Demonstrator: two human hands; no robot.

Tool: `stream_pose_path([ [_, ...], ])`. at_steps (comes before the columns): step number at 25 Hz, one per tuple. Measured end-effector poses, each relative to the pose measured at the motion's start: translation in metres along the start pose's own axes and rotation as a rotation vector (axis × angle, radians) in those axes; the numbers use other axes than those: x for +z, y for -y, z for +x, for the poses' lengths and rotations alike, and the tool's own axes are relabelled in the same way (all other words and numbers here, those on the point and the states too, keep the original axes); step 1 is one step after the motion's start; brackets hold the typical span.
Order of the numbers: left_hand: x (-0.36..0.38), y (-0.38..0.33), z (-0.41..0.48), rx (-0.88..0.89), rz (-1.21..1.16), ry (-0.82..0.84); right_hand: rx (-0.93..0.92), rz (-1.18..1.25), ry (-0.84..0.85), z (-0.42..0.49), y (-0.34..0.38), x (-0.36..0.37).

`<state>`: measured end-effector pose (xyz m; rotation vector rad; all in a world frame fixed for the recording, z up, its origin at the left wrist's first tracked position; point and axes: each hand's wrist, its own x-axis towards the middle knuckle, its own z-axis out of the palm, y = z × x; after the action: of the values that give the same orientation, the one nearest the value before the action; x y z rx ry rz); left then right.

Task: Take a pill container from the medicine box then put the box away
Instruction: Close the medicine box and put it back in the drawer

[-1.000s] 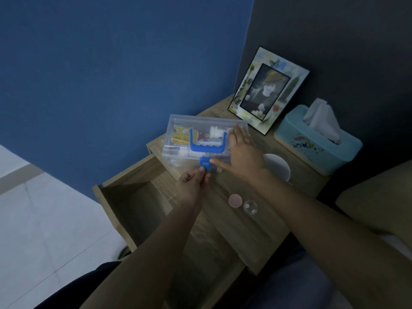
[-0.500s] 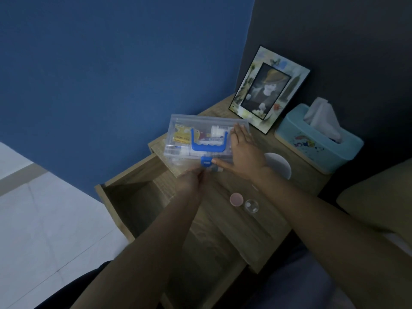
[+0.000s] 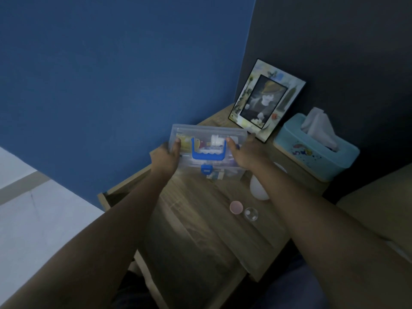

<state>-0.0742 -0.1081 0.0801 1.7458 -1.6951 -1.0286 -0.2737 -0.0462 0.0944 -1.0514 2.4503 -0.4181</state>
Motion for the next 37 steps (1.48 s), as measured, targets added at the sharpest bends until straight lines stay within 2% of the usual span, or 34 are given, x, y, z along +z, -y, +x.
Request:
stream_pose_path([
  [2, 0.004, 0.001, 0.006, 0.023, -0.006, -0.003, 0.004, 0.004, 0.030, 0.006, 0.003, 0.002],
  [8, -0.005, 0.001, 0.016, 0.074, 0.035, -0.043, -0.061, 0.004, -0.051, 0.003, 0.014, 0.004],
  [15, -0.087, -0.008, 0.028, 0.207, 0.025, -0.075, -0.125, 0.127, -0.231, -0.059, 0.075, -0.012],
  [19, -0.136, 0.010, 0.011, 0.247, 0.055, 0.011, -0.137, 0.208, -0.163, -0.126, 0.082, 0.004],
  [23, -0.157, 0.032, -0.011, 0.148, -0.039, 0.175, -0.073, 0.394, -0.052, -0.189, 0.072, 0.038],
  [26, -0.153, 0.043, -0.026, 0.106, -0.003, 0.271, 0.011, 0.445, 0.005, -0.224, 0.050, 0.070],
  [30, -0.130, 0.061, -0.035, 0.088, 0.095, 0.356, 0.068, 0.463, -0.057, -0.254, 0.024, 0.109],
  [34, -0.104, 0.079, -0.032, 0.039, 0.227, 0.427, 0.176, 0.435, -0.076, -0.254, 0.009, 0.150],
  [37, -0.090, 0.088, -0.026, 0.013, 0.323, 0.437, 0.242, 0.409, -0.027, -0.245, 0.002, 0.180],
])
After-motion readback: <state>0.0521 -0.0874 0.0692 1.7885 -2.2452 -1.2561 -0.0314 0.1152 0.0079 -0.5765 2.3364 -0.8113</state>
